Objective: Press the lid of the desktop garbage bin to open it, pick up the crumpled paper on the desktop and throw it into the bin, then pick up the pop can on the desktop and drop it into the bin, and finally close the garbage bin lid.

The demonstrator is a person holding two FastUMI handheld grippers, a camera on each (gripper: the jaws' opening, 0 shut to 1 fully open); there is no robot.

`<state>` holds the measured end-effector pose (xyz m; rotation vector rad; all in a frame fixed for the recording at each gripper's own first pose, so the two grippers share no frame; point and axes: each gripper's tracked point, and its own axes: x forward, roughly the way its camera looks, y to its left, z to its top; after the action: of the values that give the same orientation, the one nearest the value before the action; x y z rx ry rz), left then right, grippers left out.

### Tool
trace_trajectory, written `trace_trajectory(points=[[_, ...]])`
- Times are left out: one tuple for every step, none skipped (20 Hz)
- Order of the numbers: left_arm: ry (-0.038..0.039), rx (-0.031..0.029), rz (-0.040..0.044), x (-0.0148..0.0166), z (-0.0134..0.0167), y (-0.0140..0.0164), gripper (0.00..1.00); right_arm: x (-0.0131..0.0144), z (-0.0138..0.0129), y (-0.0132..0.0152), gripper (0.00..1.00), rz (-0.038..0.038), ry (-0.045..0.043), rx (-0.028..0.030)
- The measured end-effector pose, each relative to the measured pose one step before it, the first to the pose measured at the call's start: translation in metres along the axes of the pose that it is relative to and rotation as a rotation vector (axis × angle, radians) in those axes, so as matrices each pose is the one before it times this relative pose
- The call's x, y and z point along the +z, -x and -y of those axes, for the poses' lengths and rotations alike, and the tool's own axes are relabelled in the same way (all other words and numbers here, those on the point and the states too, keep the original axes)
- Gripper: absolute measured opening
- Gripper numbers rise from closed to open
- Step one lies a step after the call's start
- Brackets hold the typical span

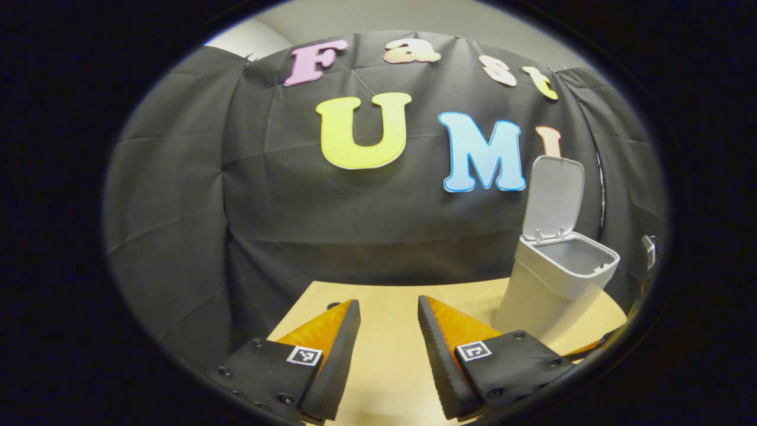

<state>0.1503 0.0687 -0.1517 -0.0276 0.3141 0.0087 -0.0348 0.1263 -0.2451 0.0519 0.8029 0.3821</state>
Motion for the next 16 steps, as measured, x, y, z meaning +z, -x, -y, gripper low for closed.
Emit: trace_trajectory(points=[[-0.00117, -0.00231, 0.0, 0.00016, 0.0013, 0.00039, 0.68, 0.00558, -0.0014, 0.00285, 0.85, 0.02111, 0.00125, 0.00333], [-0.00268, -0.00207, -0.00064, -0.00048, 0.00089, 0.00052, 0.68, 0.00532, 0.00005, 0.00218, 0.86, 0.02225, 0.00214, 0.00246], [-0.00321, 0.00053, 0.00115, 0.00082, -0.00001, 0.00037, 0.68, 0.00628, -0.00028, 0.00226, 0.86, 0.0218, 0.00283, 0.0002], [-0.00082, -0.00023, 0.00081, 0.00003, 0.0005, 0.00059, 0.68, 0.00477, 0.0, 0.00179, 0.86, 0.02116, 0.00447, -0.00047], [0.00116, 0.00036, 0.00043, 0.00031, 0.00028, 0.00061, 0.68, 0.00529, -0.00014, 0.00249, 0.85, 0.01756, 0.00529, -0.00096], [0.00088, 0.00011, 0.0002, 0.0002, 0.00029, 0.0007, 0.68, 0.00507, 0.00019, 0.00207, 0.86, 0.01993, 0.00641, -0.00178], [0.001, -0.00007, 0.00027, 0.00033, 0.00016, 0.00041, 0.68, 0.00481, 0.00005, 0.00207, 0.86, 0.01689, 0.00407, -0.00116], [0.00029, -0.00151, 0.00077, -0.00011, 0.0014, 0.00056, 0.68, 0.00546, -0.00016, 0.00209, 0.85, 0.01997, 0.00547, -0.00202], [-0.0016, -0.00084, 0.0007, 0.00039, 0.00073, 0.00022, 0.68, 0.00785, 0.00094, 0.00293, 0.85, 0.02588, 0.00725, -0.00555], [-0.00207, -0.00056, 0.00059, -0.00024, 0.00092, 0.00062, 0.68, 0.00588, 0.00122, 0.00203, 0.86, 0.02013, 0.00641, -0.00665], [-0.0007, -0.00233, 0.00052, 0.00039, 0.00106, 0.00021, 0.68, 0.00694, 0.00115, 0.00234, 0.85, 0.02092, 0.0055, -0.00528], [-0.00074, -0.00119, -0.00027, 0.00013, 0.0007, 0.00087, 0.68, 0.00671, 0.00146, 0.00107, 0.85, 0.02055, 0.00341, -0.00555], [-0.00104, -0.0018, -0.00051, 0.00008, 0.00121, 0.00016, 0.68, 0.00726, 0.00091, 0.00175, 0.85, 0.02015, 0.00261, -0.00361], [-0.00124, -0.00147, 0.00008, 0.00037, 0.00089, 0.00044, 0.68, 0.00708, 0.00067, 0.00137, 0.85, 0.01826, -0.00074, -0.0022], [-0.00085, -0.00148, 0.00092, -0.00001, 0.0013, -0.00007, 0.68, 0.00766, 0.00071, 0.00179, 0.85, 0.01704, -0.00177, -0.00209], [-0.00058, -0.00138, 0.00061, 0.00017, 0.00067, 0.00053, 0.68, 0.00618, -0.0007, 0.00165, 0.85, 0.01567, -0.00136, -0.00084]])
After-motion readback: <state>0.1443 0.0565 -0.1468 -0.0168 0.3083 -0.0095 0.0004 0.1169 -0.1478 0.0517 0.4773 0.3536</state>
